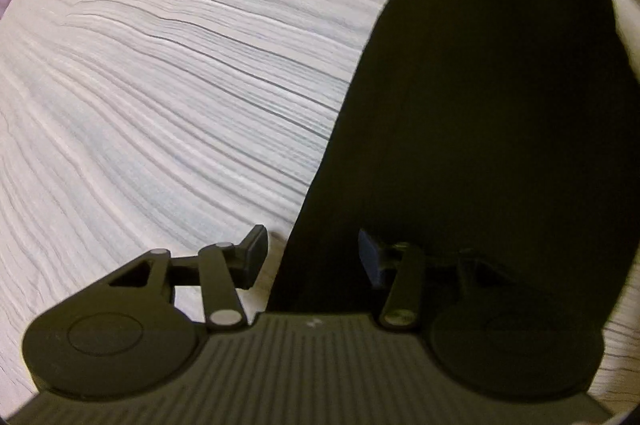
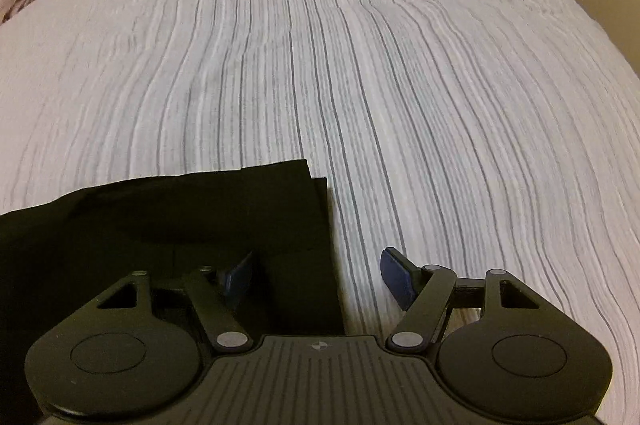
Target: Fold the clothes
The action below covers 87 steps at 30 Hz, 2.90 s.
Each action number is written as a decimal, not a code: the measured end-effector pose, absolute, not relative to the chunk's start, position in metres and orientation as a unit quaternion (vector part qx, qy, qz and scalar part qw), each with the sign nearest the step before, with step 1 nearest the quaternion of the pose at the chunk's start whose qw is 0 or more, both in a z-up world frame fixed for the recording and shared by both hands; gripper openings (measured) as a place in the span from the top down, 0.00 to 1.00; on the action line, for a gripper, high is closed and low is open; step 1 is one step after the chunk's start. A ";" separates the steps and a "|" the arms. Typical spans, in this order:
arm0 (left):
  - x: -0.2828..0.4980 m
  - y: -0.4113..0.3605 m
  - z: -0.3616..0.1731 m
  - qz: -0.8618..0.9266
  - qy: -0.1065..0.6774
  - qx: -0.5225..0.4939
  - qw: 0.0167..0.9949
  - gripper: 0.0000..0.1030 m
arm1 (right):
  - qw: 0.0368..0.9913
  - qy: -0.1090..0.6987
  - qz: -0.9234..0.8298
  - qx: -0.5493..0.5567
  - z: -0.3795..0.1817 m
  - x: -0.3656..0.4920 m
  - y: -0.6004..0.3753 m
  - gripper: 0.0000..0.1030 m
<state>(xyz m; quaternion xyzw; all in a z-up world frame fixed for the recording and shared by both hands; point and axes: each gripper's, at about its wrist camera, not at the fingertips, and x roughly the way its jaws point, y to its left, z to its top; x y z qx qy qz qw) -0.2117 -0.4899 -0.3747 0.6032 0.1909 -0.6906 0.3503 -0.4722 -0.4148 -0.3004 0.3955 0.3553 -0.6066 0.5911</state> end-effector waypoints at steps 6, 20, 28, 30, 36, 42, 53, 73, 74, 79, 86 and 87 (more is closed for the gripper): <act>-0.165 -0.461 -0.346 -0.646 0.203 0.610 0.412 0.56 | 0.603 0.378 -0.633 0.305 -0.266 -0.432 -0.385 0.34; 0.035 -0.242 -0.288 -0.487 0.276 0.637 0.529 0.46 | 0.714 0.368 -0.505 0.316 -0.250 -0.243 -0.295 0.34; 0.092 -0.224 -0.290 -0.540 0.336 0.535 0.556 0.42 | 0.725 0.389 -0.475 0.312 -0.255 -0.101 -0.273 0.34; 0.092 -0.227 -0.292 -0.567 0.341 0.520 0.541 0.40 | 0.724 0.394 -0.472 0.313 -0.258 -0.066 -0.269 0.34; 0.084 -0.229 -0.317 -0.599 0.297 0.565 0.484 0.66 | 0.739 0.400 -0.446 0.307 -0.268 0.014 -0.268 0.34; 0.143 -0.249 -0.278 -0.587 0.273 0.562 0.514 0.90 | 0.740 0.415 -0.449 0.280 -0.267 0.037 -0.277 0.34; 0.174 -0.257 -0.253 -0.590 0.187 0.573 0.537 0.53 | 0.706 0.412 -0.481 0.317 -0.264 0.024 -0.235 0.34; 0.206 -0.240 -0.317 -0.582 0.391 0.479 0.528 0.74 | 0.820 0.450 -0.285 0.207 -0.289 0.169 -0.314 0.34; 0.207 -0.240 -0.311 -0.587 0.384 0.476 0.531 0.87 | 0.823 0.457 -0.272 0.203 -0.297 0.178 -0.323 0.34; 0.204 -0.241 -0.280 -0.618 0.315 0.481 0.536 0.98 | 0.831 0.471 -0.223 0.194 -0.324 0.220 -0.362 0.34; 0.205 -0.258 -0.295 -0.613 0.288 0.532 0.508 0.93 | 0.827 0.497 -0.194 0.179 -0.350 0.254 -0.383 0.34; 0.207 -0.260 -0.299 -0.609 0.295 0.535 0.505 0.92 | 0.826 0.500 -0.191 0.176 -0.354 0.259 -0.385 0.34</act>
